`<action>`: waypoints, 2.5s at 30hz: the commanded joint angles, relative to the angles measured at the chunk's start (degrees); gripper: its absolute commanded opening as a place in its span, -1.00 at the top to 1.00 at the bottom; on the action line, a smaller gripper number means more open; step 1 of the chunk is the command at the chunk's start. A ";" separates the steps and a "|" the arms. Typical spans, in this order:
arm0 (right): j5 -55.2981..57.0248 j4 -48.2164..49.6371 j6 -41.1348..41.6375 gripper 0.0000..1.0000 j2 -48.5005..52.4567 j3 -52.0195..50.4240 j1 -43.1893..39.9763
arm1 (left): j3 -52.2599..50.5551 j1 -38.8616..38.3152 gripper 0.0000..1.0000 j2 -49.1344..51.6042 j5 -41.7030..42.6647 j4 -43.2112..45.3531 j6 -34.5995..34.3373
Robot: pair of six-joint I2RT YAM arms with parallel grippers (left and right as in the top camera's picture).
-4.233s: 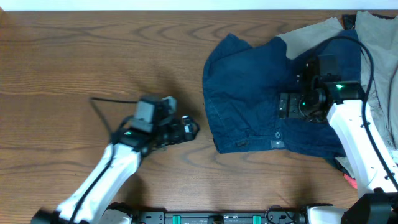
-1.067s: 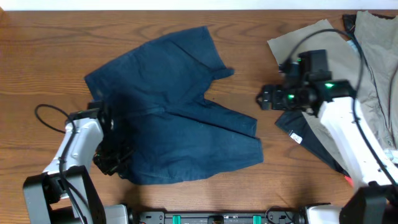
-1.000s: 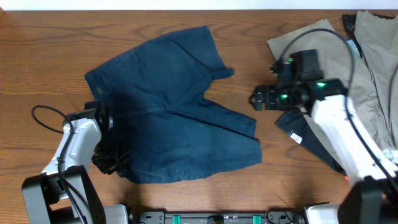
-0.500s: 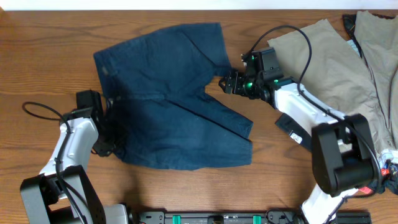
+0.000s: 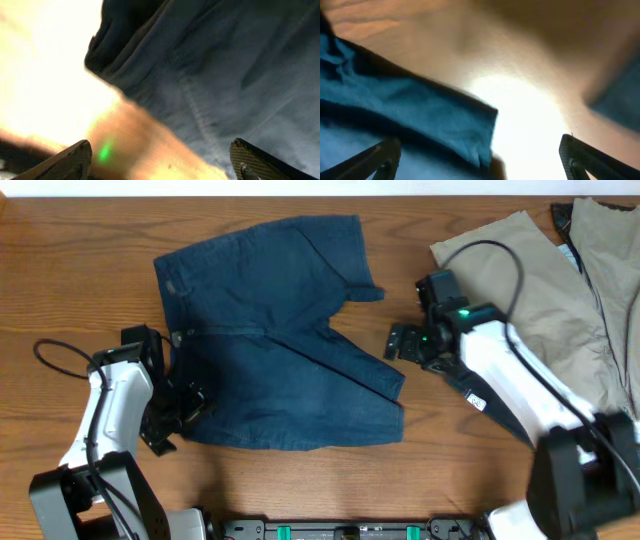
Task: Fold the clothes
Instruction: 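Release the shorts with both grippers, leaving them spread flat, then grasp the bottom hems of both shorts legs with left and right grippers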
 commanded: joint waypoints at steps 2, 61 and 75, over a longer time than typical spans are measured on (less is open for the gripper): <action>2.12 -6.88 15.50 -0.99 -4.13 0.55 0.74 | 0.61 0.35 -0.81 -2.40 -0.94 -0.90 -4.59; 11.10 18.80 31.08 0.98 -5.05 -26.38 18.86 | -10.34 0.17 0.63 -3.10 1.01 14.82 -14.47; 11.23 18.88 21.62 0.98 -7.54 -26.38 13.46 | -10.34 0.17 -0.62 -3.10 6.05 13.27 -13.88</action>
